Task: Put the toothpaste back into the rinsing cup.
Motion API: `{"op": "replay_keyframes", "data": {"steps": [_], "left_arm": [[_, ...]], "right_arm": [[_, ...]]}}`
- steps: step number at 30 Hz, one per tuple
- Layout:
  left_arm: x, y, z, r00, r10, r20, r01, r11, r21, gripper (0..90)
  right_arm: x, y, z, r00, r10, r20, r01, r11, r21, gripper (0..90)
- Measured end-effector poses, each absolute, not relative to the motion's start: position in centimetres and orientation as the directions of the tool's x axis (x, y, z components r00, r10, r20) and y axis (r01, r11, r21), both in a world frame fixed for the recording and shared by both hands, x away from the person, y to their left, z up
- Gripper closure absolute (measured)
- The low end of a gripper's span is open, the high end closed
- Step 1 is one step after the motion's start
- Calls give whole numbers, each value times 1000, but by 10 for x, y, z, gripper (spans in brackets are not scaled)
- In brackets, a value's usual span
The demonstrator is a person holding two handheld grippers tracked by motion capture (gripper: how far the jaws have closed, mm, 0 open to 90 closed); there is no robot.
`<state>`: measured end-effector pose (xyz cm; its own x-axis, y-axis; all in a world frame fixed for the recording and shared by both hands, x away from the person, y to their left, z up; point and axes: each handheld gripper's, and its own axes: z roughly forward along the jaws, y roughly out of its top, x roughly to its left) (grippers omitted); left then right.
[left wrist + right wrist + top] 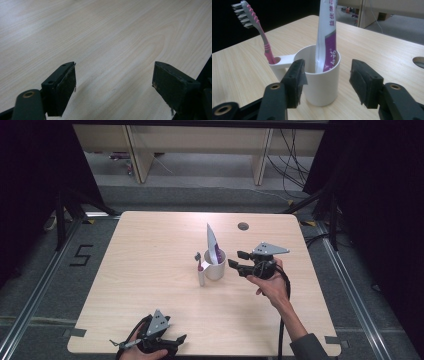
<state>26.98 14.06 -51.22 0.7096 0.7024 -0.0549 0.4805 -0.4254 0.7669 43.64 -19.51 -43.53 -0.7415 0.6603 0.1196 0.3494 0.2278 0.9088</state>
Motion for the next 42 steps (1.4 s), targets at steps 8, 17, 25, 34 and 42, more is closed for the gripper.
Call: {"op": "replay_keyframes", "data": {"steps": [8,17,25,34,42], "left_arm": [[270,141,-512,707,706,-50,481,-428,765,189],[269,141,-511,702,710,-51,482,-421,769,188],[269,142,-511,694,718,-53,486,-413,770,188],[269,143,-510,699,714,-46,474,-414,777,188],[268,145,-510,697,717,-35,478,-427,767,188]], "right_arm": [[425,-199,-438,-738,658,148,371,214,903,366],[413,-206,-443,-725,667,172,404,210,890,290],[405,-204,-449,-740,652,164,401,233,886,271],[390,-201,-458,-742,661,115,408,308,860,240],[382,-204,-464,-755,651,84,396,350,849,228]]}}
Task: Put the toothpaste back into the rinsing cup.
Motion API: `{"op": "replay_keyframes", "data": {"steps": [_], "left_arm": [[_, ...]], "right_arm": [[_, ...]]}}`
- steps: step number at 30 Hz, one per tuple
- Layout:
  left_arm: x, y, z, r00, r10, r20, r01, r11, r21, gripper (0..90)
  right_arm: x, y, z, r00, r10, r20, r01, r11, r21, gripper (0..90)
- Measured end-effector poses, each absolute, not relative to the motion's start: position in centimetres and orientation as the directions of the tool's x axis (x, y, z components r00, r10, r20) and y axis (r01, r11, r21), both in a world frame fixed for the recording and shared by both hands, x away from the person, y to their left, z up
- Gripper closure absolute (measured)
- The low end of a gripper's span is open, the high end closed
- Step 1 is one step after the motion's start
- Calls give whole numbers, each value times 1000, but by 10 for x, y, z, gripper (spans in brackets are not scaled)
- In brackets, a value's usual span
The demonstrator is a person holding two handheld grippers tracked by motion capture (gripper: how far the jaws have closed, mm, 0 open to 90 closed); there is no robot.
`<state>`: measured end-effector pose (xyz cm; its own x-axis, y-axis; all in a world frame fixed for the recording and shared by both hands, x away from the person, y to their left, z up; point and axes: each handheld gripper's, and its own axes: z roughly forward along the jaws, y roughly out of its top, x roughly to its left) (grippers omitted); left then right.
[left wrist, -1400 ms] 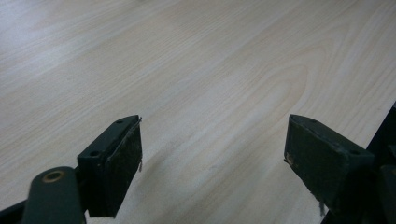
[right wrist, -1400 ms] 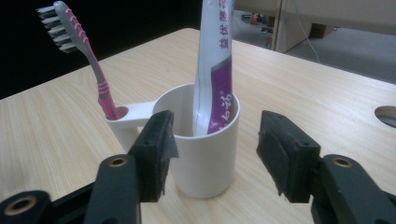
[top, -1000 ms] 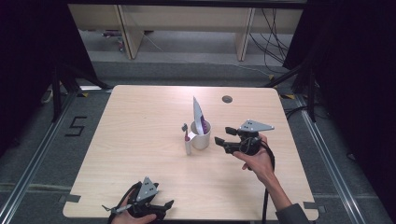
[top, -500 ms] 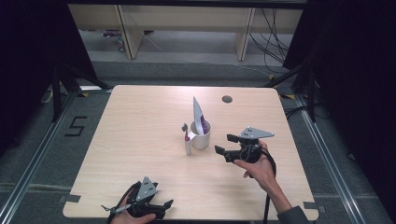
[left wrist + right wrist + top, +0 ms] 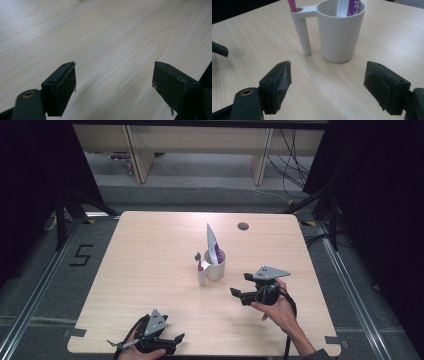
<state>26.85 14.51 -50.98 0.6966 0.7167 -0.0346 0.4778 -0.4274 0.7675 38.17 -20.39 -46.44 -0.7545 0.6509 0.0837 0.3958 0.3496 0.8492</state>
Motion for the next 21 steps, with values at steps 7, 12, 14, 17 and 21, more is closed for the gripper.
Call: {"op": "replay_keyframes", "data": {"steps": [7,12,14,17,21], "left_arm": [[267,149,-510,690,724,-28,477,-425,769,188],[267,149,-511,688,725,-32,481,-422,769,189],[267,148,-511,686,726,-41,483,-413,772,188],[267,148,-512,688,724,-42,481,-412,774,189],[269,148,-511,691,721,-37,479,-420,771,188]], "right_arm": [[370,-207,-466,-741,663,101,424,347,837,221],[361,-210,-468,-748,656,97,428,366,827,214],[360,-212,-470,-762,644,73,403,383,831,207],[354,-214,-471,-755,652,72,414,388,824,194],[350,-217,-474,-749,657,83,426,382,820,179]]}}
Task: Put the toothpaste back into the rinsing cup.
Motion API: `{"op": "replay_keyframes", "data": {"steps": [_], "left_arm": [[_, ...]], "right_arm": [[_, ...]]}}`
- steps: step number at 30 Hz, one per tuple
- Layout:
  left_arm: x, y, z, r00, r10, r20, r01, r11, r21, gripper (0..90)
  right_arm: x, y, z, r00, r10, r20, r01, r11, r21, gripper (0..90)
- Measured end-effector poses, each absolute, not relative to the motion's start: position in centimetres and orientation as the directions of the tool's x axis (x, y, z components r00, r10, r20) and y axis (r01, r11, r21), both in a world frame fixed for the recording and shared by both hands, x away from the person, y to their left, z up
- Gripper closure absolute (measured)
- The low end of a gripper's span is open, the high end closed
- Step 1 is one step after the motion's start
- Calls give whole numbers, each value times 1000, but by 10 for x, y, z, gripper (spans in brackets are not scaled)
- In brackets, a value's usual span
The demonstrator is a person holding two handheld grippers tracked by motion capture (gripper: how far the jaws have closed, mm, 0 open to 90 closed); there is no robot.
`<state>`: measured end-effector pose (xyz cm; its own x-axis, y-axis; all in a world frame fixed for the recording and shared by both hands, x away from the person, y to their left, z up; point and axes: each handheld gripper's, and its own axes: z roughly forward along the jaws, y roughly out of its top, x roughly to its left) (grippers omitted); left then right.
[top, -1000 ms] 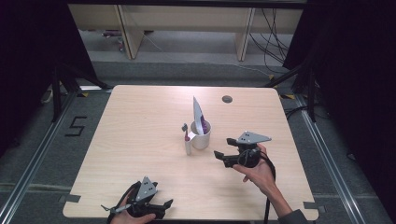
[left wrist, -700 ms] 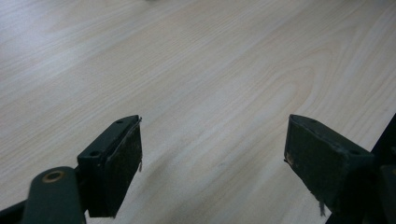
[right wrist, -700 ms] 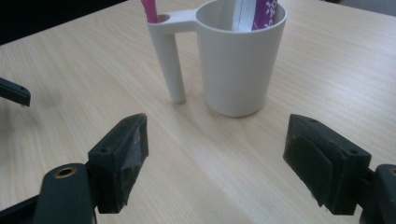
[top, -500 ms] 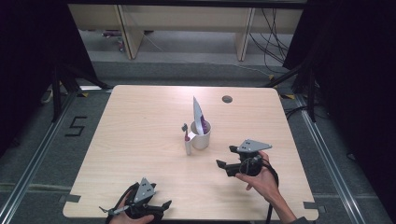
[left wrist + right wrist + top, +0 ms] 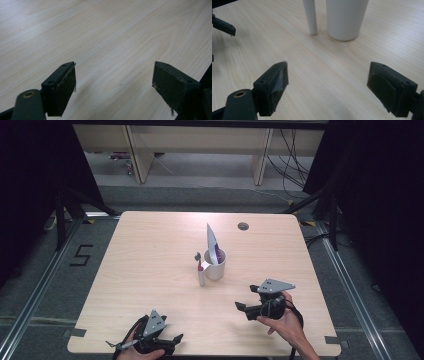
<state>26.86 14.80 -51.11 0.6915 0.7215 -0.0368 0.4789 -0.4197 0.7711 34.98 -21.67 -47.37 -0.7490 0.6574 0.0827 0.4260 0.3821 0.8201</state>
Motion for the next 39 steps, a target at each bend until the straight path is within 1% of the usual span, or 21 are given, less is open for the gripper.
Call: {"op": "replay_keyframes", "data": {"steps": [1,4,7,10,11,12,15,17,18,19,20,21,24,27,28,29,30,32,33,34,39], "left_arm": [[269,149,-511,695,718,-31,478,-430,766,188],[270,148,-511,691,722,-40,482,-419,769,188],[271,147,-512,697,716,-40,477,-421,771,188],[271,147,-511,698,715,-26,476,-437,763,188],[272,147,-511,697,717,-27,476,-434,765,188],[271,146,-511,695,718,-38,481,-424,767,188],[272,147,-512,693,719,-45,481,-416,771,188],[272,148,-512,691,722,-43,485,-418,768,188],[273,149,-512,691,722,-35,482,-424,767,188],[273,149,-512,690,723,-41,484,-418,769,188],[273,150,-511,693,720,-42,484,-420,768,188],[273,150,-512,692,721,-43,484,-418,769,188],[272,149,-512,694,719,-44,484,-420,768,188],[273,149,-512,692,720,-46,485,-417,769,188],[273,149,-512,693,720,-46,484,-417,769,188],[273,149,-512,693,720,-45,484,-418,769,188],[273,149,-512,693,720,-45,484,-418,769,188],[273,149,-511,692,721,-44,484,-418,769,188],[273,149,-511,690,722,-44,485,-417,769,188],[273,149,-512,693,720,-46,485,-417,769,188],[273,149,-512,692,720,-47,486,-417,768,188]], "right_arm": [[348,-217,-475,-745,660,101,439,370,819,172],[345,-221,-475,-751,655,83,425,383,820,168],[342,-226,-476,-746,659,92,431,374,821,165],[338,-231,-477,-738,669,86,432,372,822,164],[335,-232,-477,-722,683,105,456,356,816,164],[337,-235,-477,-733,676,74,430,376,821,164],[332,-238,-479,-717,690,101,463,362,809,164],[333,-241,-480,-729,681,74,437,379,815,164],[329,-241,-480,-710,695,113,478,359,802,164],[331,-243,-481,-719,690,80,450,375,811,164],[329,-243,-481,-711,697,96,468,366,805,164],[329,-245,-482,-720,690,76,448,379,810,164],[327,-248,-483,-718,692,73,451,384,806,164],[324,-251,-484,-725,681,106,472,379,796,164],[323,-252,-484,-723,686,81,459,389,799,164],[321,-252,-484,-704,704,93,478,373,796,165],[321,-254,-484,-715,695,68,454,389,802,165],[317,-254,-485,-700,709,91,481,374,793,165],[318,-256,-485,-706,704,79,469,382,796,165],[315,-256,-485,-696,711,97,487,370,791,165],[311,-263,-486,-698,709,96,483,368,794,165]]}}
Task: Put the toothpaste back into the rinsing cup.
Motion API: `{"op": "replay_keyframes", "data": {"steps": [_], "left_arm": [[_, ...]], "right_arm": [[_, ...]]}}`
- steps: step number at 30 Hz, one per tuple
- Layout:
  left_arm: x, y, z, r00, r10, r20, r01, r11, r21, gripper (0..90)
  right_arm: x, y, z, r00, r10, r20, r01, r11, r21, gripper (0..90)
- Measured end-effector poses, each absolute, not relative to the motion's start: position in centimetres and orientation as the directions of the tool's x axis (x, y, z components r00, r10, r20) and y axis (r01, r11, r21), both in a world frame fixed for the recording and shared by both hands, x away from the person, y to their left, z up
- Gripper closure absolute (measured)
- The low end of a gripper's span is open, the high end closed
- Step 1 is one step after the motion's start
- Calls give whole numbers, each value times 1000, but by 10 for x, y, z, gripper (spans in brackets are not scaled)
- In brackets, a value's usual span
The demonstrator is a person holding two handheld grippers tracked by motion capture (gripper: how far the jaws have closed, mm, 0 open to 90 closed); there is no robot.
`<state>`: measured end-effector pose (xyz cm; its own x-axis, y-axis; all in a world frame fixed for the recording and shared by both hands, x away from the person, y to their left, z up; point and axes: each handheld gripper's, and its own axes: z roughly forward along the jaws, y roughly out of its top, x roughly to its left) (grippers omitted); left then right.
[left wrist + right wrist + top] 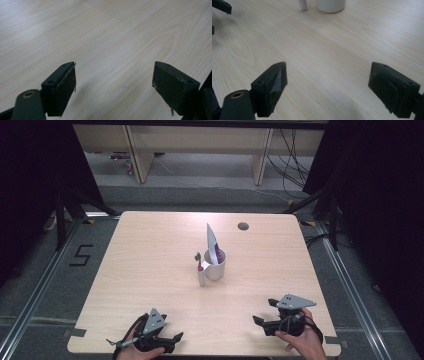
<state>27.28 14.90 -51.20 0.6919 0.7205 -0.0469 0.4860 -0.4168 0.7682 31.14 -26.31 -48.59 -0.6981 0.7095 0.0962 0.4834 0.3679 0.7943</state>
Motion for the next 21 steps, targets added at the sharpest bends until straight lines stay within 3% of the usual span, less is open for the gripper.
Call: {"op": "replay_keyframes", "data": {"steps": [21], "left_arm": [[273,149,-511,690,722,-45,485,-416,769,188]], "right_arm": [[288,-282,-489,-670,738,81,511,379,772,164]]}}
